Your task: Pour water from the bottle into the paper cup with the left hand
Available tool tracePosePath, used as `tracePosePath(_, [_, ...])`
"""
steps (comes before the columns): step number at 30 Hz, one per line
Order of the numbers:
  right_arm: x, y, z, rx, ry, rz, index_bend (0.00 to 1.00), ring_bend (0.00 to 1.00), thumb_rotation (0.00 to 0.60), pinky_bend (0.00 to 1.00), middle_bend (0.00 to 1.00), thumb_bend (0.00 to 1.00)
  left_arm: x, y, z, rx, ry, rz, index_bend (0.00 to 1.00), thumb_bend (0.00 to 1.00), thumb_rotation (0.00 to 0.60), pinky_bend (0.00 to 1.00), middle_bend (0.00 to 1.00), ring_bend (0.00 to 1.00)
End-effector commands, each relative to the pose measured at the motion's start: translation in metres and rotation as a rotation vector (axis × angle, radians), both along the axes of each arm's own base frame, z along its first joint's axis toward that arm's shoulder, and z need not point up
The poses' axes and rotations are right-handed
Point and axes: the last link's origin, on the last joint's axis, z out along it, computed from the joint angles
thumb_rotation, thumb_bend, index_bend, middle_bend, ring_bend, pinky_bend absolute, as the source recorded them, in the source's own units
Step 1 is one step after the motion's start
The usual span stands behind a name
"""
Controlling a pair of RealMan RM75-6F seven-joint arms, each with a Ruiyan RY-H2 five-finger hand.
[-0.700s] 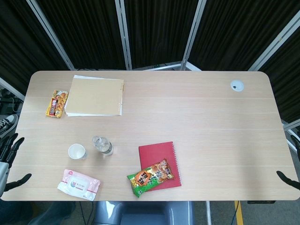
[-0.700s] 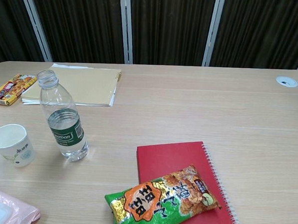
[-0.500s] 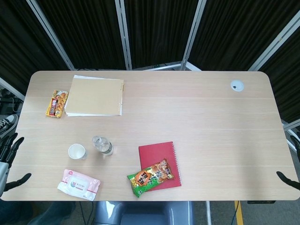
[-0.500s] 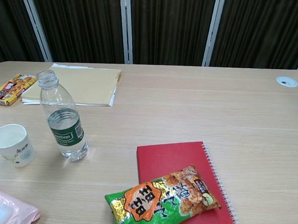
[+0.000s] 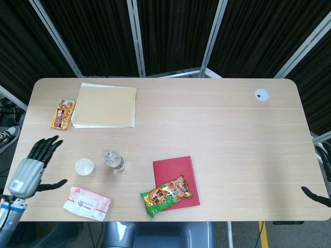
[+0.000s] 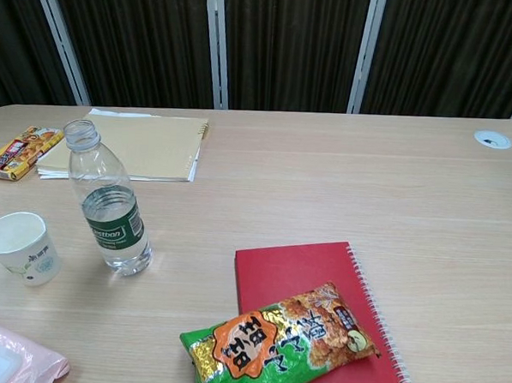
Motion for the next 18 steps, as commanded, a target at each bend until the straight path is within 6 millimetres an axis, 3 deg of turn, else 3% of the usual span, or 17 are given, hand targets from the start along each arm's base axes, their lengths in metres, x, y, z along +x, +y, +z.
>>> tracePosePath(1, [0.000, -0.003, 0.000, 0.003, -0.003, -0.002, 0.00, 0.00, 0.600, 0.00, 0.00, 0.00, 0.015, 0.035, -0.043, -0.100, -0.074, 0.017, 0.00, 0.00, 0.600, 0.00, 0.00, 0.00])
tracePosePath(9, [-0.007, -0.010, -0.008, 0.025, 0.029, -0.040, 0.00, 0.00, 0.600, 0.00, 0.00, 0.00, 0.015, 0.056, -0.088, -0.200, -0.156, 0.056, 0.00, 0.00, 0.600, 0.00, 0.00, 0.00])
tracePosePath(18, [-0.017, -0.013, -0.011, 0.021, 0.053, -0.092, 0.00, 0.00, 0.600, 0.00, 0.00, 0.00, 0.007, 0.079, -0.122, -0.291, -0.219, 0.112, 0.00, 0.00, 0.600, 0.00, 0.00, 0.00])
